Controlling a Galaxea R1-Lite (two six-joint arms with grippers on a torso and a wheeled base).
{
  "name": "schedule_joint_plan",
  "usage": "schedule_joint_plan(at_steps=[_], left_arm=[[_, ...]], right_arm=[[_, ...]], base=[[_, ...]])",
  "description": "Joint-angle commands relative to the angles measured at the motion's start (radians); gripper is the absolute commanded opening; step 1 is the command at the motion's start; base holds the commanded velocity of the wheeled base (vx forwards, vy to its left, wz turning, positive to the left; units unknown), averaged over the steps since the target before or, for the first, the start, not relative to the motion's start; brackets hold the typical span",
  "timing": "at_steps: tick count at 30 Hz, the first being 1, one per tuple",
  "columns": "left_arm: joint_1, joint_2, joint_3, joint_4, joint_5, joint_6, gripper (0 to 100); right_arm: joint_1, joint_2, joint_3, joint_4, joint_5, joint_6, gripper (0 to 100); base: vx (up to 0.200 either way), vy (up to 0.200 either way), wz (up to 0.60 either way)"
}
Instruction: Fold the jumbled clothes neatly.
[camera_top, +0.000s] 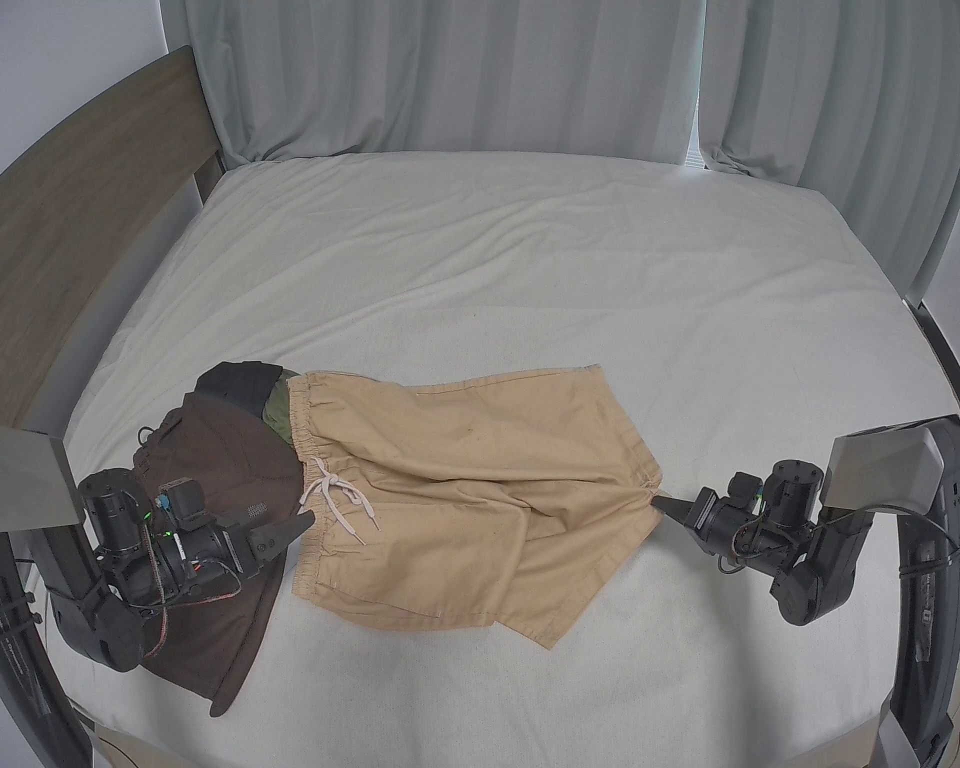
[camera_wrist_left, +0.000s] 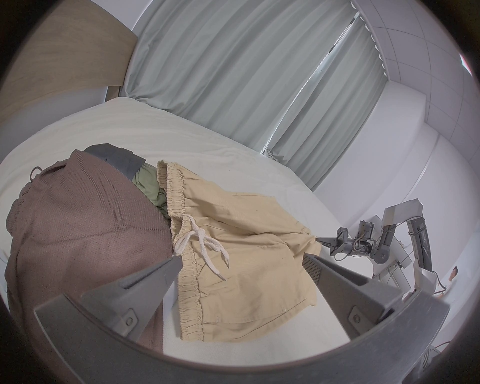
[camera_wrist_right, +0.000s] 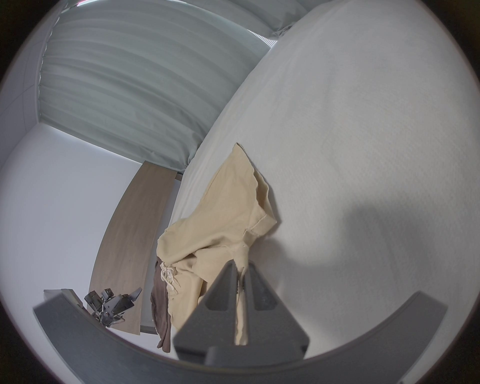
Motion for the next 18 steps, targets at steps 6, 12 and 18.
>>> schedule_joint_plan(at_steps=[6,12,18], left_arm=[[0.0,0.003,0.0,0.0,0.0,-0.001,100],[0.0,0.004,0.0,0.0,0.0,-0.001,100],[0.0,0.014,0.0,0.0,0.0,-0.001,100]], right_arm=[[-0.021,0.027,-0.034,-0.002,-0.002,0.0,0],[-0.011,0.036,-0.051,-0.008,-0.006,0.0,0],[-0.006,0.033,-0.056,-0.01,-0.01,-0.031,0]], base=[[0.0,0.0,0.0],[0.0,0.0,0.0],[0.0,0.0,0.0]])
